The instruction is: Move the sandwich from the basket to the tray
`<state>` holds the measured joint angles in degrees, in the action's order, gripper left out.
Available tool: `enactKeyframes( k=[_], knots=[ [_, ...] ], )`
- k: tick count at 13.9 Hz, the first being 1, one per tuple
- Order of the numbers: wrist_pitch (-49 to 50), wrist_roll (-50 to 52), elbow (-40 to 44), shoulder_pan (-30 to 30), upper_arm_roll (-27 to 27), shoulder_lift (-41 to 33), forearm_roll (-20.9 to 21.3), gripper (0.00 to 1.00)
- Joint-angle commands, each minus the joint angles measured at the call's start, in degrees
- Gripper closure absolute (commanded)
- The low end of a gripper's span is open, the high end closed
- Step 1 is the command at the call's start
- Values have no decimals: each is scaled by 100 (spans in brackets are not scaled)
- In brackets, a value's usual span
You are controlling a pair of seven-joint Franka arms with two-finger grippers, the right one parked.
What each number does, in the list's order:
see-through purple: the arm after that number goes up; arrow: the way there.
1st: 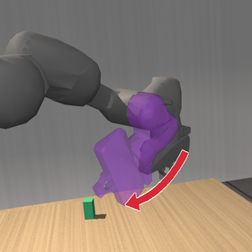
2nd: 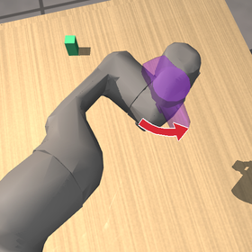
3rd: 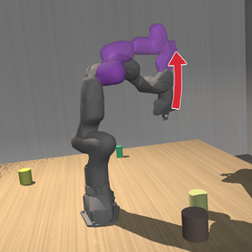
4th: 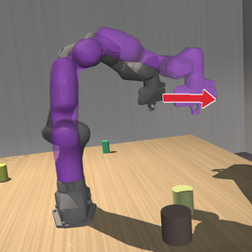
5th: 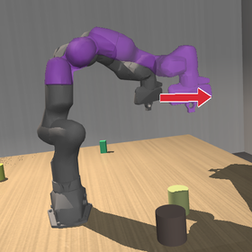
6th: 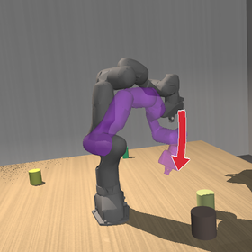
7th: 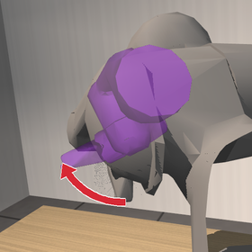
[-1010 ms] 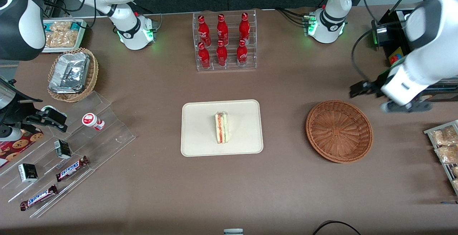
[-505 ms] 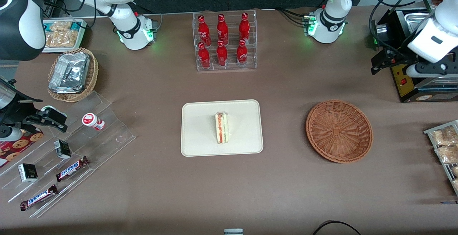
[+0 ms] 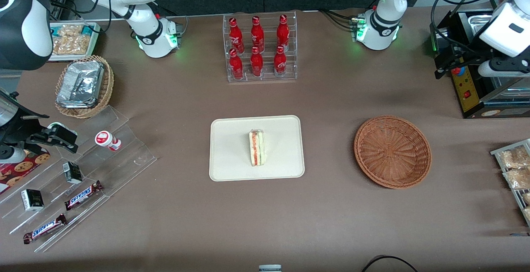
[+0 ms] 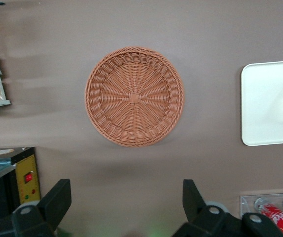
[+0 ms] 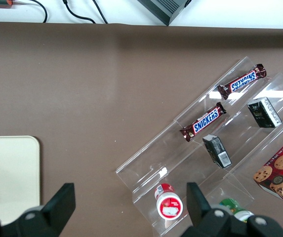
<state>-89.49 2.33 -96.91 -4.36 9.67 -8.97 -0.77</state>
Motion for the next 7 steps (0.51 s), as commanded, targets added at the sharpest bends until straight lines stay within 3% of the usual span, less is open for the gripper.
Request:
enactKeyframes(
  k=[1,7],
  knots=[
    [134,-13,120,715,-744,0,138,0],
    [143,-13,103,726,-791,132,68,0]
  ],
)
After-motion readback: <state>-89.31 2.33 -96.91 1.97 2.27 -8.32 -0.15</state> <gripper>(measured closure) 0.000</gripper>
